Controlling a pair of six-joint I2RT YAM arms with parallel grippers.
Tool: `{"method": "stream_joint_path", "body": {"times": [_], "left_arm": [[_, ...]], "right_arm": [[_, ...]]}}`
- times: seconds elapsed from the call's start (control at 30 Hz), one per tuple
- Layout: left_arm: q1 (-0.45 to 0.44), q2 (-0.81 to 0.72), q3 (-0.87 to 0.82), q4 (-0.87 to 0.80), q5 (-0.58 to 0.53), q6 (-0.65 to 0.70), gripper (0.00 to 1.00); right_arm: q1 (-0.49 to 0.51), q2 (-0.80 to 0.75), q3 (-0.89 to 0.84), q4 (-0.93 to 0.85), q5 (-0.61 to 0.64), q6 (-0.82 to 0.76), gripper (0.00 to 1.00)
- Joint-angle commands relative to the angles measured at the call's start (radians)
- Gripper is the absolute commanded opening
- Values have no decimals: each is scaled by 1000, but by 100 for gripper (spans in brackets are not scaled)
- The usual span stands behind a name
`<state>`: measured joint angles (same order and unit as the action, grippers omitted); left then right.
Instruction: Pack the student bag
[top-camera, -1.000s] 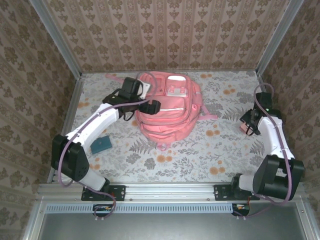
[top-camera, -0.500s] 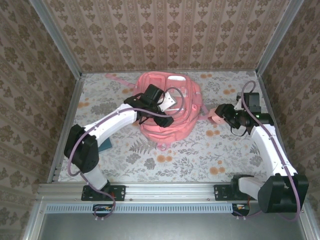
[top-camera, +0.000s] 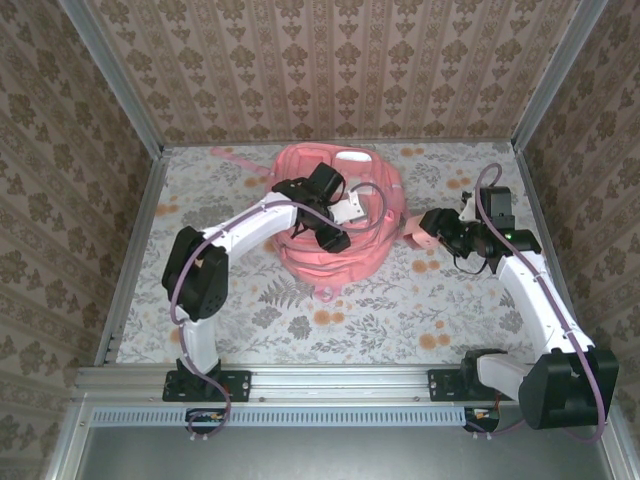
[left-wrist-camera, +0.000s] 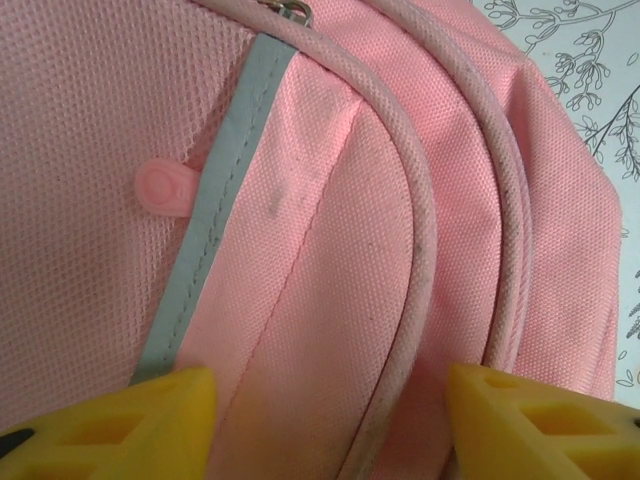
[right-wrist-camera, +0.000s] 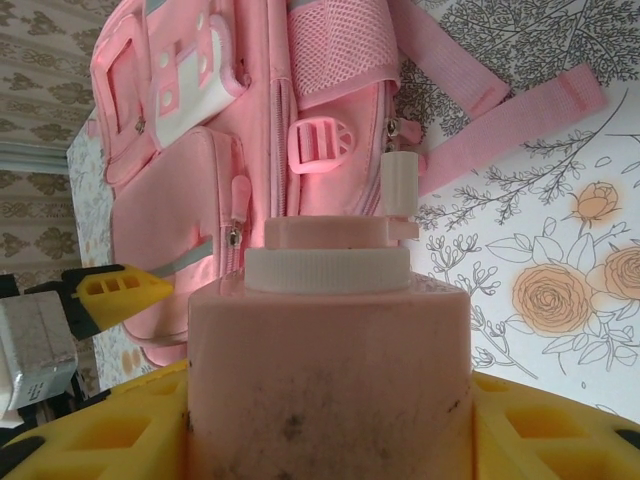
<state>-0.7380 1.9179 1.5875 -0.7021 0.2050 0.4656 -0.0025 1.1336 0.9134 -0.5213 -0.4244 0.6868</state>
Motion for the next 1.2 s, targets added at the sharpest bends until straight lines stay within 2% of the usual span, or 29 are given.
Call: {"method": "stream_joint_path", "body": {"times": [0.0, 0.17, 0.33, 0.53, 0.87, 1.03, 1.17], "left_arm": [[5, 18, 43, -21, -29, 31, 54], [-17, 27, 55, -18, -63, 42, 44], [-21, 13, 57, 3, -98, 45, 20], [-21, -73, 20, 102, -97, 25, 0], [-20, -219, -28, 284, -132, -116, 0], [-32, -254, -21, 383, -180, -244, 0], [-46, -277, -20, 431, -206, -292, 0]], "right_arm": [[7, -24, -8, 40, -31, 18, 50], [8, -38, -9, 40, -30, 22, 50], [7, -64, -13, 34, -12, 26, 50], [8, -109, -24, 26, -5, 30, 51], [28, -176, -37, 78, -103, 32, 52], [92, -139, -53, 174, -133, 90, 52], [161, -76, -44, 286, -151, 157, 52]]}}
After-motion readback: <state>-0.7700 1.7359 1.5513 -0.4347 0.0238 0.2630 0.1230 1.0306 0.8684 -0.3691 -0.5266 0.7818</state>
